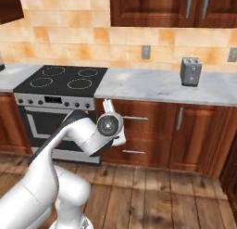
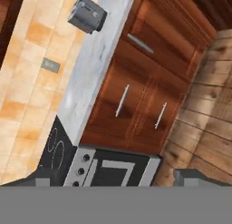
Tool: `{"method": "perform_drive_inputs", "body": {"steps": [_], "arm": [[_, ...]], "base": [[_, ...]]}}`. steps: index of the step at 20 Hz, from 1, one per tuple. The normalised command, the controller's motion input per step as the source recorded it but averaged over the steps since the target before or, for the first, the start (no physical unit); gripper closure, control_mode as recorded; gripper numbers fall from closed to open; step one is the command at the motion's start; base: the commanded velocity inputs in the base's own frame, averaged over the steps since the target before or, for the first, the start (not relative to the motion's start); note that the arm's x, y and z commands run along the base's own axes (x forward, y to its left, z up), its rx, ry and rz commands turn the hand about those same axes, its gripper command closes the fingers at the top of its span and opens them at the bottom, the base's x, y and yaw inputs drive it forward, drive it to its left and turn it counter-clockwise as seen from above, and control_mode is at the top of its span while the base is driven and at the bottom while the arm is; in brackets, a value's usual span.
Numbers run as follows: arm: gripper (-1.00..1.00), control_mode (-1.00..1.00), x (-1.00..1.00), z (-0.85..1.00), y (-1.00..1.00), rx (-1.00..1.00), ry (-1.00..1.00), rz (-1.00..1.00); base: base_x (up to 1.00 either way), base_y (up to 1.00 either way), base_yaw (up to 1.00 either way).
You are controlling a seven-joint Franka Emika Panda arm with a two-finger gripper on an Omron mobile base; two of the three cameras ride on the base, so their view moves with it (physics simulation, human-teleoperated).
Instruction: Move the mug from next to the sink to the open cabinet. Then, move the bowl with the onion to the fridge to clear the area for faucet cleaning.
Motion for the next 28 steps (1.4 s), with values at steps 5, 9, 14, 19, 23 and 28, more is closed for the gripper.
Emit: {"method": "perform_drive_inputs", "body": {"steps": [5, 9, 14, 19, 23, 28], "arm": [[-1.0, 1.0, 0.0, 0.0, 0.0, 0.0, 0.0, 0.0], [-1.0, 1.0, 0.0, 0.0, 0.0, 0.0, 0.0, 0.0], [-1.0, 1.0, 0.0, 0.0, 0.0, 0.0, 0.0, 0.0], [-1.0, 1.0, 0.0, 0.0, 0.0, 0.0, 0.0, 0.0], [-1.0, 1.0, 0.0, 0.0, 0.0, 0.0, 0.0, 0.0], [-1.0, 1.0, 0.0, 0.0, 0.0, 0.0, 0.0, 0.0]], "base": [[-0.01, 0.36, 0.91], [0.0, 0.36, 0.9], [0.16, 0.25, 0.81], [0.7, 0.23, 0.66], [0.67, 0.19, 0.69], [0.92, 0.33, 0.5]]}}
